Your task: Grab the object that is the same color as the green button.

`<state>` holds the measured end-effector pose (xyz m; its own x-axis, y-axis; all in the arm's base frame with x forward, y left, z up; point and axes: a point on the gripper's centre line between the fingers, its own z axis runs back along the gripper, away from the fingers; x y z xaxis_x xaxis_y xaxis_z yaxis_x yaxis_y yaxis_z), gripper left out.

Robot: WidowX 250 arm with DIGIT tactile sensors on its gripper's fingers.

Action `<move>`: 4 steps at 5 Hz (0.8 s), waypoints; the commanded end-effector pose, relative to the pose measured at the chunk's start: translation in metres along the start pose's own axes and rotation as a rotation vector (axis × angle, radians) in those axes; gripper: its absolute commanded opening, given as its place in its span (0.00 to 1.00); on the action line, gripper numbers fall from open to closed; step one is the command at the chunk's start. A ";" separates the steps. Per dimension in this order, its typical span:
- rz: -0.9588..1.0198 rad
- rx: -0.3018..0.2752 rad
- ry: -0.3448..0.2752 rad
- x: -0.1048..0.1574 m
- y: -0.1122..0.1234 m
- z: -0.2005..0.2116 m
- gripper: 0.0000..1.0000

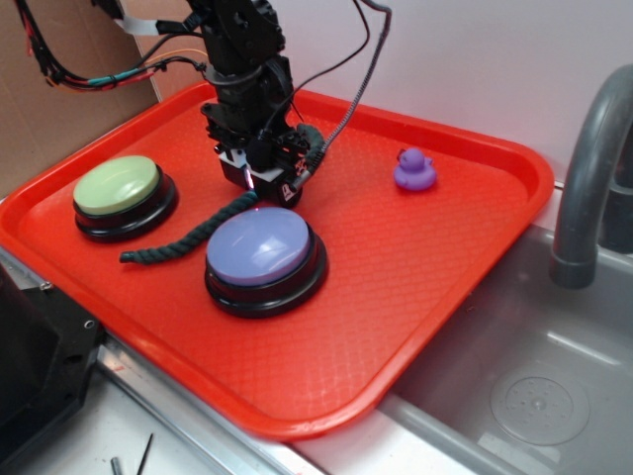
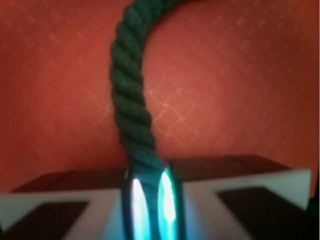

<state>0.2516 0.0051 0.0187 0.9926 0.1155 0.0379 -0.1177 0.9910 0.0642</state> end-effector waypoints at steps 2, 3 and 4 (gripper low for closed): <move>0.097 -0.121 -0.029 0.006 0.008 0.125 0.00; 0.121 -0.167 -0.066 0.001 0.009 0.167 0.00; 0.139 -0.212 -0.084 -0.008 0.013 0.198 0.00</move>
<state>0.2361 -0.0040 0.1991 0.9656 0.2565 0.0435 -0.2477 0.9576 -0.1471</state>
